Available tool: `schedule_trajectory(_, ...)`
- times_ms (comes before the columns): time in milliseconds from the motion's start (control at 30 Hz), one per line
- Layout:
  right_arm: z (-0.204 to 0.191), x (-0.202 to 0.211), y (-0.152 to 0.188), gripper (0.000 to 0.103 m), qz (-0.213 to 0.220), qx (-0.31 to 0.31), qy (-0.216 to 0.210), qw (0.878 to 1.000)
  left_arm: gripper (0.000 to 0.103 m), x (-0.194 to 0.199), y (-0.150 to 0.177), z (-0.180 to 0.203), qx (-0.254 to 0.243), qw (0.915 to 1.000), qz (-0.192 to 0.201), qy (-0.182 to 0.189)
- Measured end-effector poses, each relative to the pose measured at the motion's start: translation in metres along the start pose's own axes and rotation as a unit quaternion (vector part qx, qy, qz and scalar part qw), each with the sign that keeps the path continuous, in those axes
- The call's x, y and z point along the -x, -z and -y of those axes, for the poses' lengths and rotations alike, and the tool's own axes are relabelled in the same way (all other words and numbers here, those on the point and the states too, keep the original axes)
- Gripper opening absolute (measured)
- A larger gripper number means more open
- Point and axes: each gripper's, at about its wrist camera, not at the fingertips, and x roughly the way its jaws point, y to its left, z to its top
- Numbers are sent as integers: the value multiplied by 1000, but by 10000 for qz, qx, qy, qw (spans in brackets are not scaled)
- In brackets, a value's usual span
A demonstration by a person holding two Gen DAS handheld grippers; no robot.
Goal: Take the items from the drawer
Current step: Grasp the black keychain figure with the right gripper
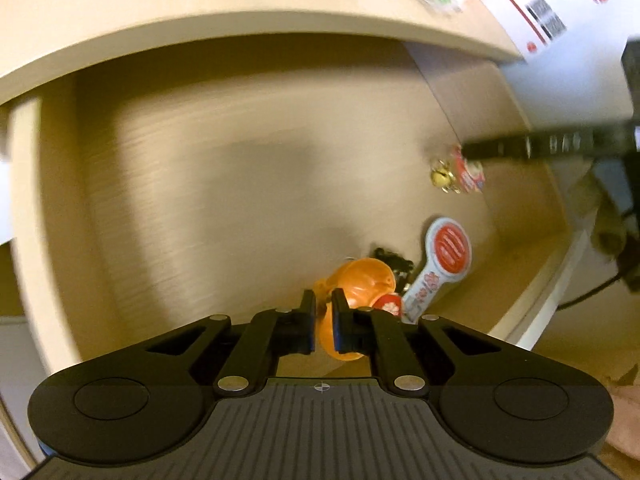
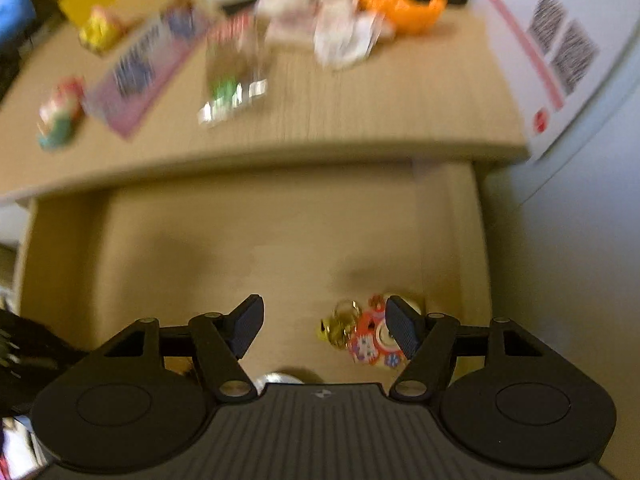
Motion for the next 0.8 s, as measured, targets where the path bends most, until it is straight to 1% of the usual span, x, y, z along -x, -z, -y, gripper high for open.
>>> schedule_trajectory(33,-4,-4,1,68,-102,37,-46,9999,10,4,2,-4,57,10000,46,-26)
schedule_trajectory(133,-19,-15,5,68,-405,198,-358,9983,10,10,2,-13,245,9995,186,-39)
schedule_trajectory(267,-39,-29,8,68,-701,378,-484,9956,10,9,-1,-17,404,9985,358,-23)
schedule_trajectory(367,-57,-43,11,68,-1163,358,-847,9889,10,8,-1,-15,370,9982,433,-161)
schedule_trajectory(433,-71,-52,13,68,-1374,396,-977,9849,10,8,-1,-14,370,9980,463,-221)
schedule_trajectory(500,-85,-60,16,68,-1545,552,-965,9817,10,9,0,-13,401,9977,496,-246)
schedule_trajectory(600,-106,-70,24,68,-1709,985,-768,9774,10,13,2,-11,418,9972,543,-298)
schedule_trajectory(667,-117,-74,29,63,-1731,1243,-623,9750,10,16,2,-11,390,9972,563,-315)
schedule_trajectory(700,-120,-75,31,55,-1707,1394,-541,9739,10,18,3,-10,373,9971,573,-320)
schedule_trajectory(733,-123,-74,33,48,-1621,1529,-484,9737,10,19,4,-9,359,9971,584,-324)
schedule_trajectory(800,-123,-66,33,41,-1339,1571,-458,9774,10,21,5,-9,340,9971,596,-323)
